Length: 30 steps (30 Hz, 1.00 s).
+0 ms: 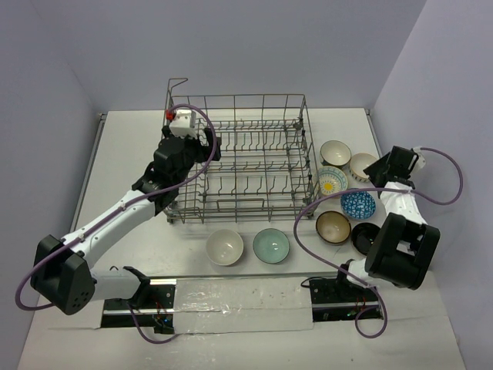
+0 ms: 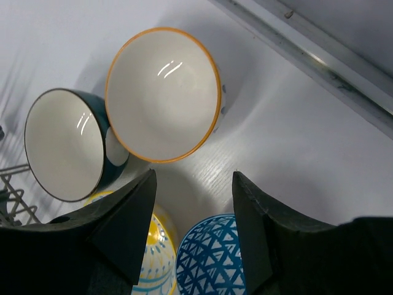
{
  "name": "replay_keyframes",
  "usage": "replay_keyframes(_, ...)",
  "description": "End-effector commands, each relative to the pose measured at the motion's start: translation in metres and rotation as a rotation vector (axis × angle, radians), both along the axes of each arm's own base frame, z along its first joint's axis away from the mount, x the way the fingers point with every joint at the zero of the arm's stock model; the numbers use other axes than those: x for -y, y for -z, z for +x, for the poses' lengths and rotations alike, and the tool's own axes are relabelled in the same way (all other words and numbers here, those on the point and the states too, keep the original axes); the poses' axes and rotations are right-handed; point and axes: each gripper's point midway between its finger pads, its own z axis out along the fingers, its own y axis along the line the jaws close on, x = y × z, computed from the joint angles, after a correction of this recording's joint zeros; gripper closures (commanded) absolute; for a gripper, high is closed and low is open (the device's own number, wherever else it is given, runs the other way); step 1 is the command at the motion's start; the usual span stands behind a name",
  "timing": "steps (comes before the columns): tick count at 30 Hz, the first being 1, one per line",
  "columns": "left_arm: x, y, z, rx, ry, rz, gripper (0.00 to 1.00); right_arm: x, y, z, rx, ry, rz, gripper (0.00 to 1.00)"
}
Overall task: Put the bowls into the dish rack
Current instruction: Pick up the bowl from the center of the board.
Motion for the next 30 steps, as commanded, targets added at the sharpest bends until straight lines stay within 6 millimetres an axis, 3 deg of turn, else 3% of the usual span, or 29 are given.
replay_keyframes(1,0.002,-0.016,0.003,0.028,-0.011,-0.018,0.01,-0.012,-0.016,0.005,0.021,-0.076,-0.016,0.41)
replay_keyframes(12,-0.002,-0.005,-0.001,0.016,-0.026,-0.016,0.01,-0.051,-0.029,0.021,0.024,-0.251,-0.039,0.48)
replay_keyframes(23,0.001,0.013,0.002,-0.016,-0.026,0.003,0.01,-0.069,-0.011,0.029,-0.038,-0.331,-0.009,0.53)
replay_keyframes(30,0.004,0.013,0.0,-0.02,-0.012,-0.007,0.01,-0.075,0.0,0.027,-0.083,-0.352,-0.009,0.53)
